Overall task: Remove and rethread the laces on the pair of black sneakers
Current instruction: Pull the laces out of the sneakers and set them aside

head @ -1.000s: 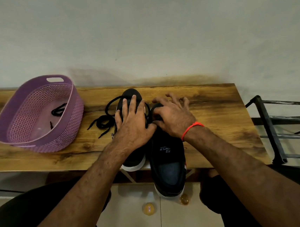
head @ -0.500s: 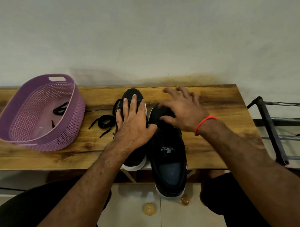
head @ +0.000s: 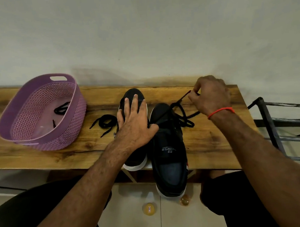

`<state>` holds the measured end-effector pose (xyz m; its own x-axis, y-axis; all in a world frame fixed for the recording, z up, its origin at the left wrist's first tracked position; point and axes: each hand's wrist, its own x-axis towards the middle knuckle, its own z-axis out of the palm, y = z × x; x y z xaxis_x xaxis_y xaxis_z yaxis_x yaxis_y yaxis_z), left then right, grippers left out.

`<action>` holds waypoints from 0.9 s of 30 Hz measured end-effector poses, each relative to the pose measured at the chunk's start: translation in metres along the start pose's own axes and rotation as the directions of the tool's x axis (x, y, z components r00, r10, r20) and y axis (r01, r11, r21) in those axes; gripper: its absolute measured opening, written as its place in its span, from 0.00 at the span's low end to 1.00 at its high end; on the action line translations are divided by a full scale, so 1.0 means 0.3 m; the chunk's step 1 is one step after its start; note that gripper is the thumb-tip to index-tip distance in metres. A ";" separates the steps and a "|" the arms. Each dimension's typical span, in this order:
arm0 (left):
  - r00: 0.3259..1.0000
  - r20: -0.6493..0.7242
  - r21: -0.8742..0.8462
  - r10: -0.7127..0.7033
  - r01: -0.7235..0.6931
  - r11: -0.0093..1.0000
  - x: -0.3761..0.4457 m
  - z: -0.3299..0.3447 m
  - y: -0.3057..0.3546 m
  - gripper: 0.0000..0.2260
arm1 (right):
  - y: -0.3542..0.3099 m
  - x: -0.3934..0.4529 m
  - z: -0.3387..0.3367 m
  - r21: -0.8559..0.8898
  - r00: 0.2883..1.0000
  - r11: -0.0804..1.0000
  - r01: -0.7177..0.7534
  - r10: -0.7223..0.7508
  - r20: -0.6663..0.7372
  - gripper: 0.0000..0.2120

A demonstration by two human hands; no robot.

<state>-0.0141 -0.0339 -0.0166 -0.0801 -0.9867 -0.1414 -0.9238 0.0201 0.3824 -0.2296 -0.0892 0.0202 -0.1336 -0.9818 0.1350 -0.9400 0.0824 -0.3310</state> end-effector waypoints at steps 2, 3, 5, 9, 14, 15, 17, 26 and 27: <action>1.000 0.005 0.000 0.000 0.000 1.000 0.001 0.003 0.004 0.41 | -0.003 -0.014 0.024 -0.046 0.990 0.994 0.095 -0.090 0.109 0.12; 1.000 0.004 0.002 0.000 0.000 1.000 0.001 0.005 0.005 0.41 | -0.021 -0.034 0.043 -0.054 0.967 0.978 0.199 -0.187 0.175 0.16; 1.000 0.000 0.006 0.002 -0.002 1.000 0.002 0.007 0.005 0.41 | -0.071 -0.078 0.080 -0.067 0.872 0.910 0.408 -0.367 0.324 0.21; 1.000 -0.005 0.012 0.005 -0.005 1.000 0.001 0.006 0.003 0.41 | -0.129 -0.123 0.102 -0.092 0.774 0.827 0.555 -0.473 0.421 0.12; 1.000 -0.006 0.009 0.005 -0.005 1.000 0.003 0.005 0.004 0.41 | -0.052 -0.046 0.043 -0.162 0.926 0.929 0.332 -0.289 0.244 0.05; 1.000 -0.006 0.011 0.006 -0.006 1.000 0.004 0.006 0.004 0.41 | -0.027 -0.026 0.024 -0.165 0.956 0.956 0.241 -0.204 0.212 0.06; 1.000 -0.004 0.015 0.006 -0.006 1.000 0.004 0.008 0.003 0.41 | 0.007 -0.006 0.018 -0.164 0.975 0.980 0.115 -0.080 0.206 0.06; 1.000 -0.006 0.027 0.010 -0.009 1.000 0.003 0.012 0.001 0.40 | -0.133 -0.131 0.099 -0.098 0.793 0.863 0.496 -0.405 0.454 0.12; 1.000 -0.005 0.028 0.008 -0.007 1.000 0.003 0.012 0.002 0.40 | -0.119 -0.115 0.085 -0.097 0.839 0.891 0.443 -0.374 0.396 0.09</action>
<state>-0.0160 -0.0342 -0.0199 -0.0851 -0.9874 -0.1336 -0.9331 0.0320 0.3582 -0.1833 -0.0626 0.0036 0.3640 -0.9219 -0.1329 -0.9273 -0.3453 -0.1448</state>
